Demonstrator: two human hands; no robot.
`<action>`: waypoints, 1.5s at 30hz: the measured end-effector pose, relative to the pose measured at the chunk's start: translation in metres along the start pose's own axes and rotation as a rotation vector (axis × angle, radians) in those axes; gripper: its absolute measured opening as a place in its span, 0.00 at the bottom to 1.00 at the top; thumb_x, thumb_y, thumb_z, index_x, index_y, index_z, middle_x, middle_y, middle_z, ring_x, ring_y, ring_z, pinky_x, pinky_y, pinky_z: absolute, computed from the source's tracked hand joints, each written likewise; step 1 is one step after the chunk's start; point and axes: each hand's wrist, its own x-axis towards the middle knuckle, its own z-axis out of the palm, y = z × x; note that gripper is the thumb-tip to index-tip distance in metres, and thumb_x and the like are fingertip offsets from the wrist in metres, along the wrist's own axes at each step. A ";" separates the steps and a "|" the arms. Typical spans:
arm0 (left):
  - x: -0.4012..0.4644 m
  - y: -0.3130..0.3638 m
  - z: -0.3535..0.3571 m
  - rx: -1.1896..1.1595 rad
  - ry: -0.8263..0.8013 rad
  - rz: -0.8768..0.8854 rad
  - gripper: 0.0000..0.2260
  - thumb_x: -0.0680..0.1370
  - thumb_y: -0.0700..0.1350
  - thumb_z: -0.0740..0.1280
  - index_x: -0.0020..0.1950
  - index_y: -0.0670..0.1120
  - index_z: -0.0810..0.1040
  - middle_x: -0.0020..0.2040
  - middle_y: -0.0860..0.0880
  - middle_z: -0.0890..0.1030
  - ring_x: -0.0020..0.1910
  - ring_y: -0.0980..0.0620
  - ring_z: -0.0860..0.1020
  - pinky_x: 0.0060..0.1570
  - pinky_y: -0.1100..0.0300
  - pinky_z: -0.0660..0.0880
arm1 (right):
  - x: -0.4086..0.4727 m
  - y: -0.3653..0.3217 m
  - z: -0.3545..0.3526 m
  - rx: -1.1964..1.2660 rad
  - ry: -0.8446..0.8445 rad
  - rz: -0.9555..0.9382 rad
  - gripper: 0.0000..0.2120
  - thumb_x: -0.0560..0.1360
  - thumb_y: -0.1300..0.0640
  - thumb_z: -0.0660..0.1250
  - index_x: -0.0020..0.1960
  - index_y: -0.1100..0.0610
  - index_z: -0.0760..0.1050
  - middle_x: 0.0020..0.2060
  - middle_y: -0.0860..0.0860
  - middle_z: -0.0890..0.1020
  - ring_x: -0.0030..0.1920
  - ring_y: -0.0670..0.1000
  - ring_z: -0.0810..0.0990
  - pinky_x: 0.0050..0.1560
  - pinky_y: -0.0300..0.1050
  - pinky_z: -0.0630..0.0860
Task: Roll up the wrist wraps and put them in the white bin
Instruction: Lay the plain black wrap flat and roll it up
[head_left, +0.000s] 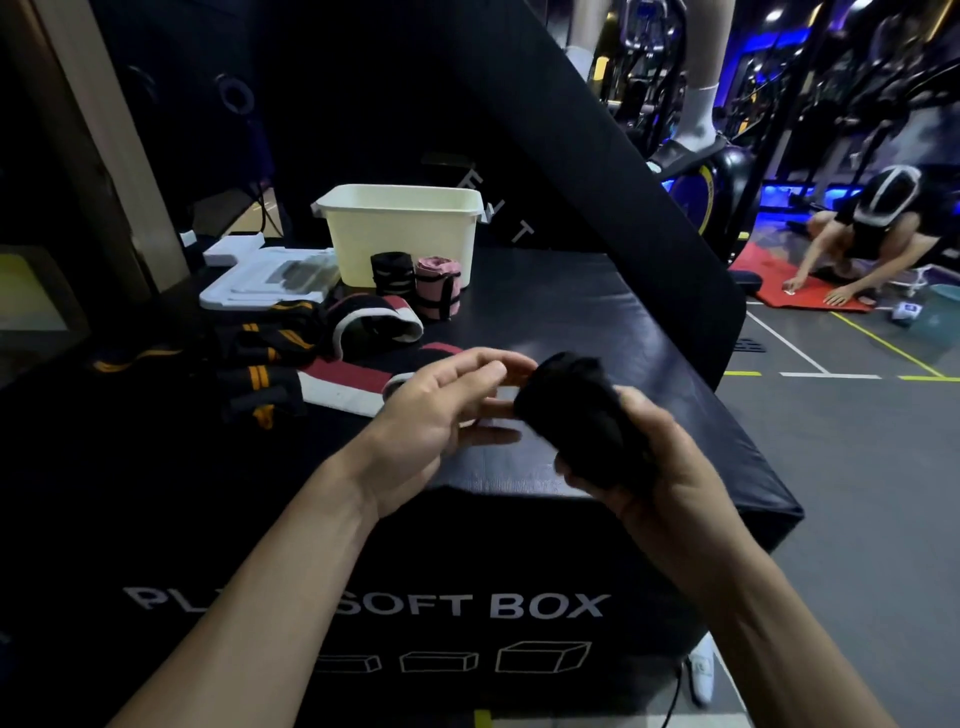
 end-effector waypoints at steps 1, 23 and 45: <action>0.000 -0.002 -0.001 -0.017 -0.017 0.001 0.12 0.82 0.44 0.64 0.63 0.44 0.81 0.58 0.47 0.85 0.54 0.48 0.84 0.53 0.55 0.80 | 0.001 -0.002 0.001 0.120 0.047 0.039 0.17 0.77 0.48 0.63 0.53 0.61 0.82 0.43 0.60 0.84 0.36 0.55 0.82 0.39 0.46 0.80; 0.015 -0.035 0.032 0.470 0.507 0.398 0.07 0.76 0.41 0.77 0.48 0.52 0.82 0.42 0.57 0.84 0.37 0.58 0.82 0.38 0.59 0.80 | 0.017 0.013 0.011 0.501 0.054 0.219 0.25 0.80 0.43 0.63 0.52 0.64 0.86 0.49 0.60 0.84 0.34 0.52 0.81 0.35 0.40 0.79; 0.006 -0.026 0.014 0.276 0.069 0.039 0.20 0.77 0.54 0.72 0.67 0.50 0.77 0.53 0.52 0.83 0.50 0.56 0.83 0.44 0.64 0.78 | 0.010 0.019 0.006 -0.264 0.033 0.014 0.23 0.84 0.44 0.58 0.61 0.61 0.81 0.51 0.61 0.86 0.53 0.66 0.84 0.57 0.61 0.80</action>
